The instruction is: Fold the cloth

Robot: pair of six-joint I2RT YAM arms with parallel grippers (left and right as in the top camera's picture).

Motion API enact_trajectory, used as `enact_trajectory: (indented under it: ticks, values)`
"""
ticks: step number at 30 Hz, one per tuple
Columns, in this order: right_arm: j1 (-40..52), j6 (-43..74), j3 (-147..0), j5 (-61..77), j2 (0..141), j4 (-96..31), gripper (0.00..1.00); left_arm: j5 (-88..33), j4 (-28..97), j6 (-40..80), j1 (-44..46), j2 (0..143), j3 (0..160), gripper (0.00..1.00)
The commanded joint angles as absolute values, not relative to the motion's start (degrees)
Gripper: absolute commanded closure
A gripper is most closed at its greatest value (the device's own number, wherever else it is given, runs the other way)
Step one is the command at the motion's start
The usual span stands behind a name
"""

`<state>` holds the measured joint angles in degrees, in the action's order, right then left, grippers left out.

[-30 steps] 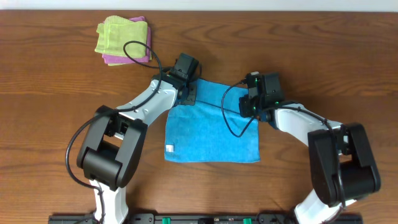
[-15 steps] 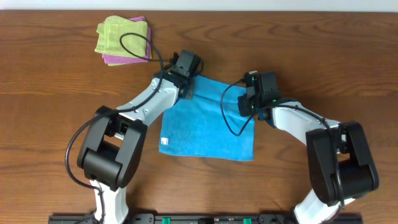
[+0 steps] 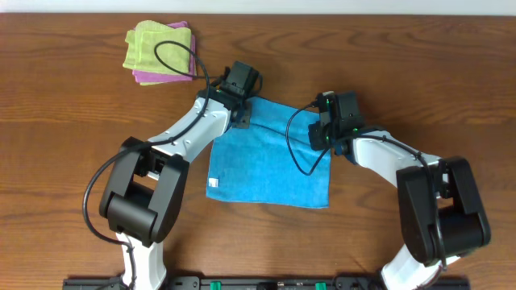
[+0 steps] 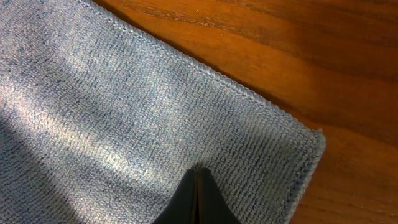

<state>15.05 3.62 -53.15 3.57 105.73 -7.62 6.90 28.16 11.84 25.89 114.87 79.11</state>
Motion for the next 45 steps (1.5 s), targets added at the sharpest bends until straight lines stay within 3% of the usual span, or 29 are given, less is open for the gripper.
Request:
enact_trajectory:
  ticks: [1, 11, 19, 31, 34, 39, 43, 45]
  values:
    - [14.61, 2.92, -51.31, -1.67, 109.54, -9.21, 0.99, 3.81, 27.97, 11.51, 25.39, 113.56, 80.03, 0.44]
    - [14.66, 2.92, -51.33, -1.50, 109.54, -9.21, 0.99, -9.19, 19.18, 3.42, 21.39, 116.64, 80.01, 0.36]
    - [14.66, 2.92, -51.33, -1.48, 109.54, -9.23, 0.99, -17.30, 21.15, -0.93, 17.63, 117.86, 80.12, 0.16]
    - [14.72, 2.92, -51.33, -1.48, 109.51, -11.00, 0.99, -29.23, 20.27, 1.21, 16.56, 124.09, 80.38, 0.17]
    - [14.72, 2.92, -51.33, -1.48, 109.51, -11.57, 0.99, -31.29, 20.36, 1.43, 16.53, 124.38, 80.38, 0.26]
    - [14.72, 2.94, -51.33, -1.48, 109.51, -11.55, 0.99, -32.03, 20.86, 2.94, 16.51, 124.38, 80.38, 0.73]
    - [14.70, 2.90, -51.33, -1.50, 109.51, -11.57, 0.99, -22.33, 20.25, 4.84, 15.99, 124.38, 81.62, 0.80]
    - [14.72, 2.92, -51.33, -1.50, 109.51, -11.62, 0.99, -16.62, 20.21, 5.19, 15.73, 124.38, 82.91, 0.77]
